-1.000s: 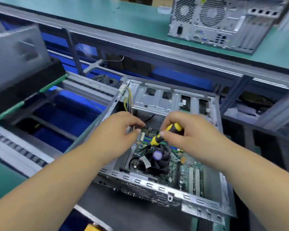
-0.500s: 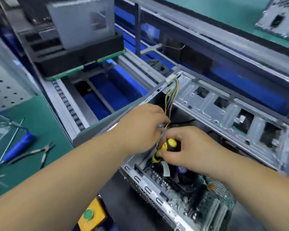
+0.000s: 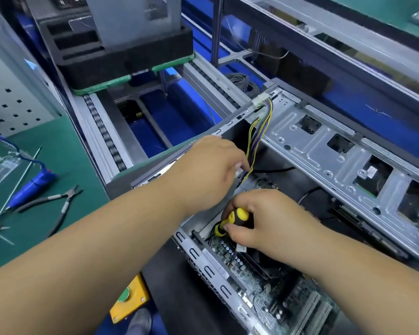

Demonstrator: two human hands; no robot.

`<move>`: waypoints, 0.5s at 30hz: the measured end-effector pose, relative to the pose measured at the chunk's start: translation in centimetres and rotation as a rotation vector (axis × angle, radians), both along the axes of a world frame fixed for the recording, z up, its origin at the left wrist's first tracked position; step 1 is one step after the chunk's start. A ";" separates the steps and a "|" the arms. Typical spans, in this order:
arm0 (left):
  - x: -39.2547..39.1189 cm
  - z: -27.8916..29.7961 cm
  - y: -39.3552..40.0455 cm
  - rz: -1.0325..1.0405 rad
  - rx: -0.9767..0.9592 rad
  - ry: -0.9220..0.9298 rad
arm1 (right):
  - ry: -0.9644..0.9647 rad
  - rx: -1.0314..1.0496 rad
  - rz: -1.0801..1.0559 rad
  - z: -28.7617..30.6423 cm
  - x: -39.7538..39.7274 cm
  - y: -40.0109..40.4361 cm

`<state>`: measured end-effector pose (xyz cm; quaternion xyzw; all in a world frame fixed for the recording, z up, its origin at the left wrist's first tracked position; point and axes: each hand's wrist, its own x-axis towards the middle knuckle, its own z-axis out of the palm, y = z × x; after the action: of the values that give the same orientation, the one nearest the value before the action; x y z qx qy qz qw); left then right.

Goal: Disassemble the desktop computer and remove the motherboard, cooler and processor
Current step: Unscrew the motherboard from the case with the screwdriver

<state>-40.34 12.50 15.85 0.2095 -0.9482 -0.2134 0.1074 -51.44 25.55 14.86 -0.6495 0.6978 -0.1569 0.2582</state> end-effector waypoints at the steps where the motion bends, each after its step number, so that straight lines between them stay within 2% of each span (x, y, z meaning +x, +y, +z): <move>1: 0.0 0.0 0.0 0.007 0.003 -0.002 | 0.002 0.000 0.009 0.0 0.1 0.0; 10: -0.2 0.0 0.0 0.017 -0.061 -0.098 | 0.056 -0.007 0.170 0.6 1.1 -0.3; 12: -0.3 -0.1 -0.1 0.025 -0.026 -0.073 | 0.049 -0.011 0.212 0.8 1.2 -0.3; 15: 0.0 -0.2 -0.3 0.103 0.107 0.071 | 0.104 -0.044 0.239 1.2 1.5 -0.1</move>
<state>-40.37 12.24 15.61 0.2557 -0.9190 -0.2652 0.1403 -49.98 25.40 16.02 -0.7407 0.6243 -0.1065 0.2243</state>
